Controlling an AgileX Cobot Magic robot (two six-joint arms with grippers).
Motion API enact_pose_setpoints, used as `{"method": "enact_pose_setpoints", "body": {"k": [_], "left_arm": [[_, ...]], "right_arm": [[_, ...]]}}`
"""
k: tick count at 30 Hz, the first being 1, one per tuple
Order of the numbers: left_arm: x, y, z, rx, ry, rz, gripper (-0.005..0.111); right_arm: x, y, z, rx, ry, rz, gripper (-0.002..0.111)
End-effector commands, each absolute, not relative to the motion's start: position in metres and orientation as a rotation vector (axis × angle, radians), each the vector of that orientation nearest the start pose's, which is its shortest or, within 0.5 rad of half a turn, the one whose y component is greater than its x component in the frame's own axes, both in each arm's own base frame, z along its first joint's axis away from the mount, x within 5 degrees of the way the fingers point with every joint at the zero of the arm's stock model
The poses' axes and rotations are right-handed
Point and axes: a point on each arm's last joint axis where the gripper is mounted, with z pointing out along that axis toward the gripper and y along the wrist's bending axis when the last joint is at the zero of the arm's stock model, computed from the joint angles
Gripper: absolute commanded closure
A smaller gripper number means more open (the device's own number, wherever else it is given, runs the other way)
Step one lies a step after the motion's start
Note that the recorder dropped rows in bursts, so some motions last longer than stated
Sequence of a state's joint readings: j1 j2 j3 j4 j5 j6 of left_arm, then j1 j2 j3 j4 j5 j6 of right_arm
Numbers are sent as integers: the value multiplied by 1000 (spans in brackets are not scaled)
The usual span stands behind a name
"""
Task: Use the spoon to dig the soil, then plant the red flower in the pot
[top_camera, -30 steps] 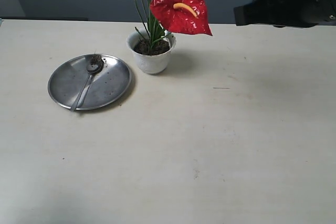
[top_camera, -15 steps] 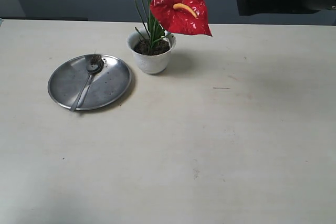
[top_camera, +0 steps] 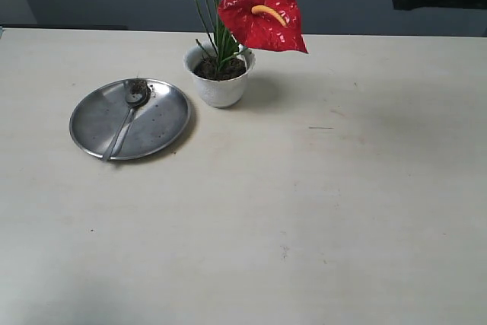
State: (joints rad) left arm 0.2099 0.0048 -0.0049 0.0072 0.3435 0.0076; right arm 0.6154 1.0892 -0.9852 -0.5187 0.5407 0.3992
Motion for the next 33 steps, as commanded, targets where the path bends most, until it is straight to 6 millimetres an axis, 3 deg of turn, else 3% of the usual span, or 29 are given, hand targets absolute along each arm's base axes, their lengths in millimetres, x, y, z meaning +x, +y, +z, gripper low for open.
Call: {"method": "enact_pose_setpoints", "body": {"k": [1,4,7,16,24,29,33], "left_arm": [[52,11,183,-169,1813,167,106],[52,11,183,-169,1813,167,106],[52,11,183,-169,1813,167,106],[52,11,183,-169,1813,167,106],[52,11,183,-169,1813,167,106],[52,11,183,-169,1813,167,106],[52,11,183,-169,1813,167,106]], "right_arm": [[207,83,368,-259,2066,161,109],[203,60,373,-196,2077,131,109],[185,31,383,-116,2079,53,109],[126,-11,390,21,2014,-119,109],[73,-18,359,146,1941,-206,109],[53,-14,335,170,1863,-207,109],[46,-10,330,171,1729,-156,109]]}}
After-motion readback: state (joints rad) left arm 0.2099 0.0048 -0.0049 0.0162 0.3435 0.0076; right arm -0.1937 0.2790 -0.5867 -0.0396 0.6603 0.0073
